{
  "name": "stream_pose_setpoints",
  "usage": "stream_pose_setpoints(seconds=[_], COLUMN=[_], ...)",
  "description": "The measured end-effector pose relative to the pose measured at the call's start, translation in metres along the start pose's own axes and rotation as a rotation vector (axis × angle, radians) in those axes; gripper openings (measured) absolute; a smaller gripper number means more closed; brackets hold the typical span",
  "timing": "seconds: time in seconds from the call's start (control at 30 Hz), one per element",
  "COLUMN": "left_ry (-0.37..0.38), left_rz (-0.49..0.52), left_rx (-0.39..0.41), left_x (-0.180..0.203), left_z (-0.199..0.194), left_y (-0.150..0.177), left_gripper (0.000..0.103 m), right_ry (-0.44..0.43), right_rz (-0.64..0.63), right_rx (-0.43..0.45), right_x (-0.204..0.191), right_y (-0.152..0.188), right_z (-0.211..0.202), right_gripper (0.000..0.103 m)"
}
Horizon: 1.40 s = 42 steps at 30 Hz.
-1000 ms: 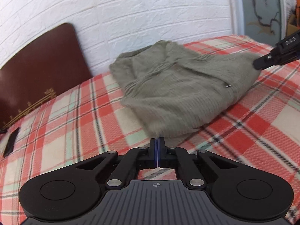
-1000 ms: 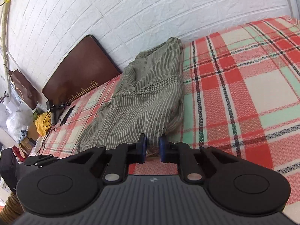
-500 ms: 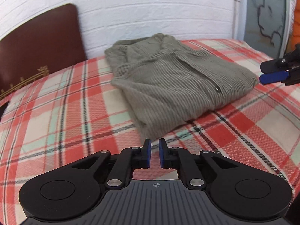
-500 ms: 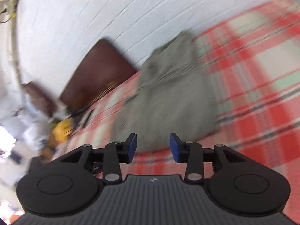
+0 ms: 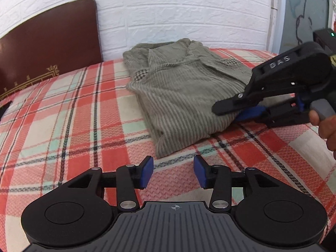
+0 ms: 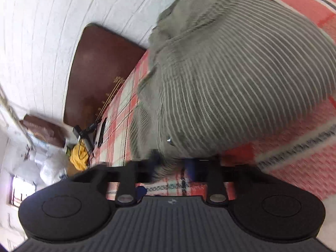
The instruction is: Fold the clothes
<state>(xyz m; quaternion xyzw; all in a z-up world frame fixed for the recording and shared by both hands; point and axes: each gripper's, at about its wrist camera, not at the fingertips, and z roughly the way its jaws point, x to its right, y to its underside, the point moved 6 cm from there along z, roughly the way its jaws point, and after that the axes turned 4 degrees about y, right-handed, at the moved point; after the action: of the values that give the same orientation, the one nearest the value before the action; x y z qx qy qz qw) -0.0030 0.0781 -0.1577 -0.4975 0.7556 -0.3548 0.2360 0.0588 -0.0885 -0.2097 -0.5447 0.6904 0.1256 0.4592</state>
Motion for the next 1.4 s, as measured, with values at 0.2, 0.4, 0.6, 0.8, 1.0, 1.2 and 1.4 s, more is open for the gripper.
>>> stream_pose_setpoints(seconds=[0.2,0.4,0.6,0.8,1.0,1.2,1.4], left_ry=[-0.003,-0.069,-0.074,-0.079,-0.093,-0.11,-0.152], left_rz=[0.03,0.053,0.049,0.034,0.004,-0.063,-0.215], left_rx=[0.074,0.085,0.102,0.091,0.078,0.104,0.057], left_x=[0.013,0.014,0.005,-0.004,-0.012,-0.029,-0.067], left_z=[0.001,0.011,0.005,0.003,0.003,-0.004,-0.01], left_y=[-0.021,-0.032,-0.038,-0.034,-0.03,-0.036,-0.016], left_gripper=[0.063,0.03,0.003,0.003,0.001,0.0,0.0], right_ry=[-0.053,-0.071,-0.076,-0.083,-0.09,-0.101,-0.057], right_rz=[-0.053,-0.059,-0.069,-0.056,-0.049,-0.045,-0.077], right_rx=[0.046,0.056,0.063,0.06,0.068,0.078,0.043], right_x=[-0.023,-0.029,-0.033,-0.033,-0.034,-0.035,-0.025], right_y=[-0.016,-0.024,-0.027,-0.026,-0.028,-0.03,-0.019], right_z=[-0.01,-0.013,-0.013,-0.011,-0.013,-0.016,-0.016], right_gripper=[0.016,0.016,0.015,0.015,0.015,0.015,0.016])
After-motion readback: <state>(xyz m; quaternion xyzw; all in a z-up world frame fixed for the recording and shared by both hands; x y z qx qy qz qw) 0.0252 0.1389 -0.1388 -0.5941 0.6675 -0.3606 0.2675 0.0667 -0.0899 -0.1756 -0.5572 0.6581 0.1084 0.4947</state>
